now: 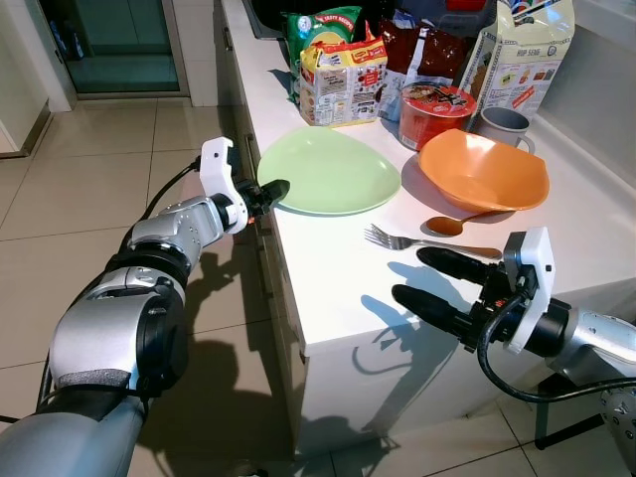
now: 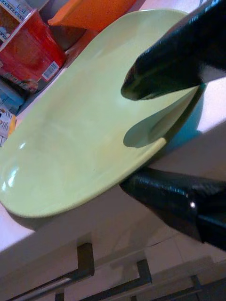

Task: Setting the table

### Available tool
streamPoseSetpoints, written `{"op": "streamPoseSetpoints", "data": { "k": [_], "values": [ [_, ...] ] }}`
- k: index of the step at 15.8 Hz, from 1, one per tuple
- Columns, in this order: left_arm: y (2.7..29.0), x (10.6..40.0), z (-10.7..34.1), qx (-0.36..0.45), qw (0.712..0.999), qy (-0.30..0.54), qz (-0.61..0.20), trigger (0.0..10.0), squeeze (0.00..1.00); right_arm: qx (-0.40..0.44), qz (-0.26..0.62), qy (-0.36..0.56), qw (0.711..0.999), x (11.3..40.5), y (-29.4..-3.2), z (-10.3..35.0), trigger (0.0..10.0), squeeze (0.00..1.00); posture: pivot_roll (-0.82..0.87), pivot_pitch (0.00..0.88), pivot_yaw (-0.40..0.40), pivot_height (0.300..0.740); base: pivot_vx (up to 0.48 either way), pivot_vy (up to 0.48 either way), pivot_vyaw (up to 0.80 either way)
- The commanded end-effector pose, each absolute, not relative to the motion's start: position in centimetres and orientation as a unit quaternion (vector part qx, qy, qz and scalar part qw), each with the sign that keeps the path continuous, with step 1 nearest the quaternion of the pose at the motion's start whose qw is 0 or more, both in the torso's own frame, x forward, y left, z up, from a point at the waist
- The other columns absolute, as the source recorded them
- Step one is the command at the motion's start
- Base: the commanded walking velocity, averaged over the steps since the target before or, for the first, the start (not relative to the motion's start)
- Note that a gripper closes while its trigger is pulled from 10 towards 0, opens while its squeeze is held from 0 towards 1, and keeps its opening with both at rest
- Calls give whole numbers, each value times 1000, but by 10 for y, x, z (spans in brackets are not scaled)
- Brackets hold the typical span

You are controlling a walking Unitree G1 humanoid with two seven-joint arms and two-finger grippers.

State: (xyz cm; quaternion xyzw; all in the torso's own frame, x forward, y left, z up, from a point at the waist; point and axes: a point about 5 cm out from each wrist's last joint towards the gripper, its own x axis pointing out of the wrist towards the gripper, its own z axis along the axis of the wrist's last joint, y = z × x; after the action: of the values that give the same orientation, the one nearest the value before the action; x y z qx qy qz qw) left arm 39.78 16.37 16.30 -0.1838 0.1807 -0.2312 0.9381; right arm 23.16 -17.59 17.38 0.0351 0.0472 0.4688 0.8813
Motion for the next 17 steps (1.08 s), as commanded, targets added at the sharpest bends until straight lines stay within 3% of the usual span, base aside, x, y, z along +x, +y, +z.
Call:
{"op": "streamPoseSetpoints", "data": {
  "k": [1, 17],
  "values": [
    [161, 399, 165, -190, 938, 175, -232, 0, 0, 25, 471, 44, 881, 229, -175, 177, 10000, 0, -123, 0, -18, 740, 0, 0, 0],
    [168, 399, 171, -248, 928, 151, -234, 0, 0, 12, 471, 40, 881, 234, -176, 176, 10000, 0, -118, 0, -20, 740, 0, 0, 0]
  ]
}}
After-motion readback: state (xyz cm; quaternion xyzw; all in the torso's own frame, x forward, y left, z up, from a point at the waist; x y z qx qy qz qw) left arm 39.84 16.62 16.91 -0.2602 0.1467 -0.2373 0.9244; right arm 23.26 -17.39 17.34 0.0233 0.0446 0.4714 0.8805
